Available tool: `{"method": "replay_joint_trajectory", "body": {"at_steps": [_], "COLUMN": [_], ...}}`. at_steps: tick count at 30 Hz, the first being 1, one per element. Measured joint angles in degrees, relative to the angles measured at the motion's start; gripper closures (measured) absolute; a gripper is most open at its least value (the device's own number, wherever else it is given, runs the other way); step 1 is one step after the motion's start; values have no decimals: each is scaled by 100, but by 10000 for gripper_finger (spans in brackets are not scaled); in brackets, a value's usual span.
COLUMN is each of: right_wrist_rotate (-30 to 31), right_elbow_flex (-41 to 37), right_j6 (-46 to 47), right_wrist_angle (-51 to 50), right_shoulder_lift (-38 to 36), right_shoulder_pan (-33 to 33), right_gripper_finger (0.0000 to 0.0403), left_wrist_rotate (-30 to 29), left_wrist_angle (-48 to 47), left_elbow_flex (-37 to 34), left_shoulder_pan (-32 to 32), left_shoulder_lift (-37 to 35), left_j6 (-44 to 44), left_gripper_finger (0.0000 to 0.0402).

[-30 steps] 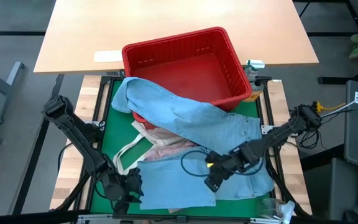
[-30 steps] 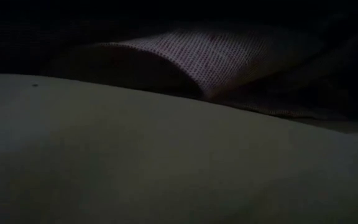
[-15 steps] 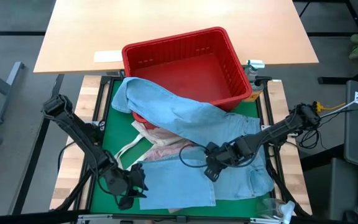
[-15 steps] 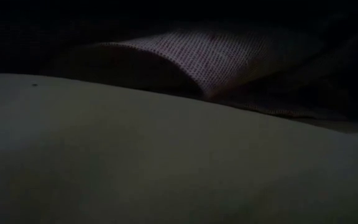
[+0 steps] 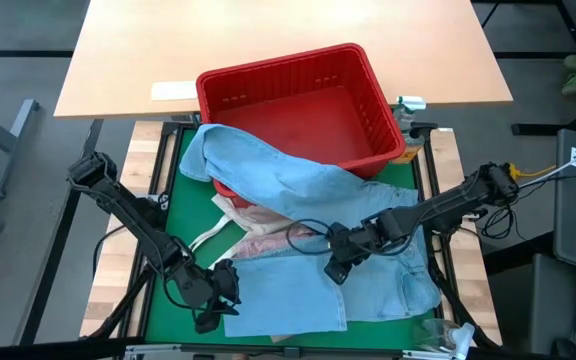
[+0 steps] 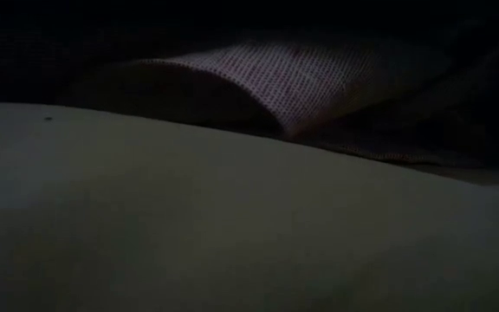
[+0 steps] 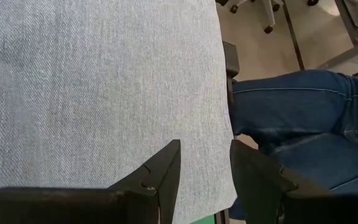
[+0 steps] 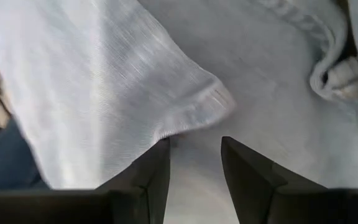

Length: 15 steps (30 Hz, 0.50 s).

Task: Fold laundry
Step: Fold the blue jeans

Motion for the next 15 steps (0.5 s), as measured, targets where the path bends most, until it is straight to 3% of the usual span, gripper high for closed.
{"method": "replay_joint_trajectory", "body": {"at_steps": [15], "right_wrist_rotate": [-106], "right_elbow_flex": [-1], "right_j6": [-13], "right_wrist_angle": [721], "right_shoulder_lift": [-42], "right_shoulder_pan": [2], "right_gripper_finger": [260], "left_wrist_rotate": [-46], "left_wrist_angle": [-1], "left_elbow_flex": [0], "left_shoulder_pan": [2], "left_shoulder_lift": [0], "left_j6": [2], "left_gripper_finger": [269]}}
